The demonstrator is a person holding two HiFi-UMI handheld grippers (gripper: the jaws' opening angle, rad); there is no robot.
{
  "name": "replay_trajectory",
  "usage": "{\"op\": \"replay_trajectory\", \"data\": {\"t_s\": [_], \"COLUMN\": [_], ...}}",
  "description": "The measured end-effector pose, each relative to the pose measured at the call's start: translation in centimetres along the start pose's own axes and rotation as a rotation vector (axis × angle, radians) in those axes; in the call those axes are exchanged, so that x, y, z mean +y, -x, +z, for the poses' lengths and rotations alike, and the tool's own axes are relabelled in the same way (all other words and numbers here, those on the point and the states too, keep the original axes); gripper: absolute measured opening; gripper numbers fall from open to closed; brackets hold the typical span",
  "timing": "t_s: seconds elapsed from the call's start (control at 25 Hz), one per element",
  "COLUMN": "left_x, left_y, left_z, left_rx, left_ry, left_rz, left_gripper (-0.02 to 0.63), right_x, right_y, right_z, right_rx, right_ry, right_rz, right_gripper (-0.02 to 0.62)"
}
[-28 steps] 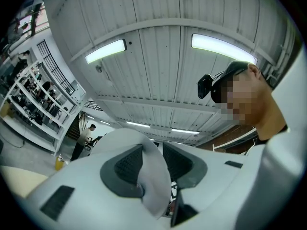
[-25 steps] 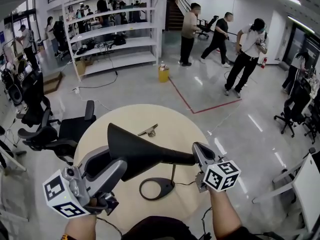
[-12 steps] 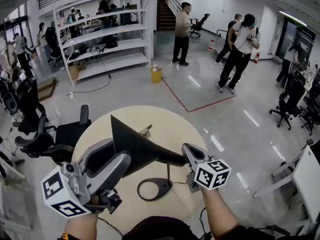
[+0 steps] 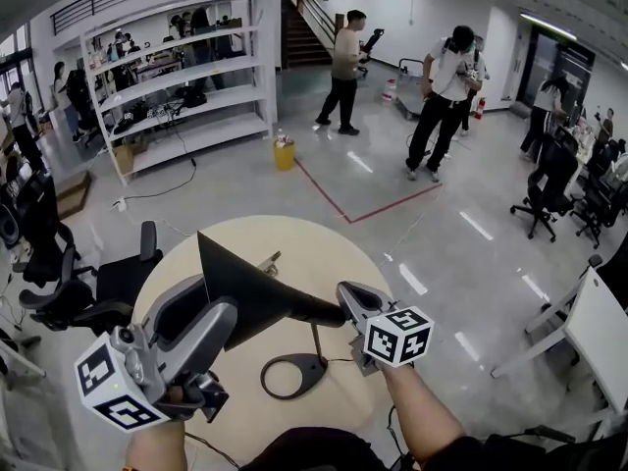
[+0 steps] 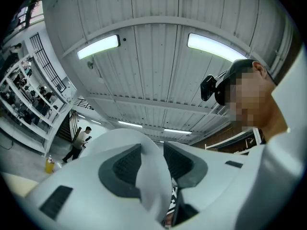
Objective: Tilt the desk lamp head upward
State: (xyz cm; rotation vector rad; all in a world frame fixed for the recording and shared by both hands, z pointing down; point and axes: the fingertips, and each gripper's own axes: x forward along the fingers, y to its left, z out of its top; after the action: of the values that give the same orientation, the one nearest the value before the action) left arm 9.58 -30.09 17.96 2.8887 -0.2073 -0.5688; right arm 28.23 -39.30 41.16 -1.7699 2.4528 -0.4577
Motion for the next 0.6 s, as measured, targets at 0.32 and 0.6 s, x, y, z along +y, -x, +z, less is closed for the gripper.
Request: {"op": "replay_trajectory", "data": {"t_s": [0.32,0.6], "left_x": [-0.2,3.3], "left_y": [2.5,7.7], "left_z": [-0.2,-2.2], "left_rx": [-0.029,-0.043], "left_ry": [-0.061,-0.047], "left_rz": [0.037,0.186], "left_gripper": [0.175,0.175], "right_x": [-0.5,1.8], "right_y": [1.1,3.1], "right_z": [0.2,1.8], "right_rx": [-0.008,-0.063], "right_ry": [0.049,0.153], "right_rz": [-0.056,-0.143], "right_gripper": [0.017,0.017]}}
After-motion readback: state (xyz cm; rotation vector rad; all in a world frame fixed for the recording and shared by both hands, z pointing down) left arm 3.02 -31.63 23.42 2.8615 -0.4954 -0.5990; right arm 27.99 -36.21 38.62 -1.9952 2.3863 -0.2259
